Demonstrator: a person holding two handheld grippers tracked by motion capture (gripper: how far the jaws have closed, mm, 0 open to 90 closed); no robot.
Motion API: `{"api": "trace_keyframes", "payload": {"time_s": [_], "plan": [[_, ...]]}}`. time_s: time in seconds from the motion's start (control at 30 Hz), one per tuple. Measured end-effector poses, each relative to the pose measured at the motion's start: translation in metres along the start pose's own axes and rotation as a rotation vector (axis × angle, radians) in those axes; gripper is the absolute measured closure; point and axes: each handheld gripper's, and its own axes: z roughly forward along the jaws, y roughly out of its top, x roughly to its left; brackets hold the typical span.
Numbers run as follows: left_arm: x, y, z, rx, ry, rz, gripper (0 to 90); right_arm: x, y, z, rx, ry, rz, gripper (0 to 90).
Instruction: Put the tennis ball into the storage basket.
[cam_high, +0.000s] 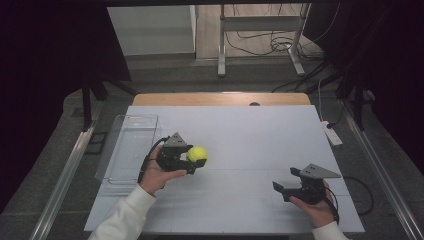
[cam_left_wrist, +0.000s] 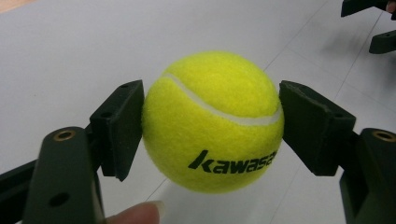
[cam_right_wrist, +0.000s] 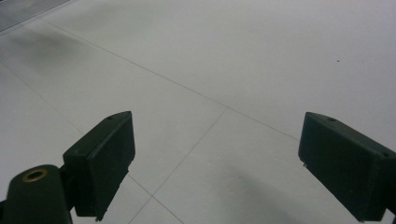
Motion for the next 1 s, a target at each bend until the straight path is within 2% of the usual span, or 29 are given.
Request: {"api": "trace_keyframes", "payload": {"time_s": [0.67,1.0], "plan": [[0.006,-0.009,-0.018,-0.023,0.027,-0.019,26.1,0.0,-0.001,-0.002,-0.004,-0.001,0.003,10.9],[0.006,-0.013,-0.019,-0.022,0.047,-0.019,26.0,0.0,-0.001,-0.002,-0.002,-0.005,0.006,10.9]]}}
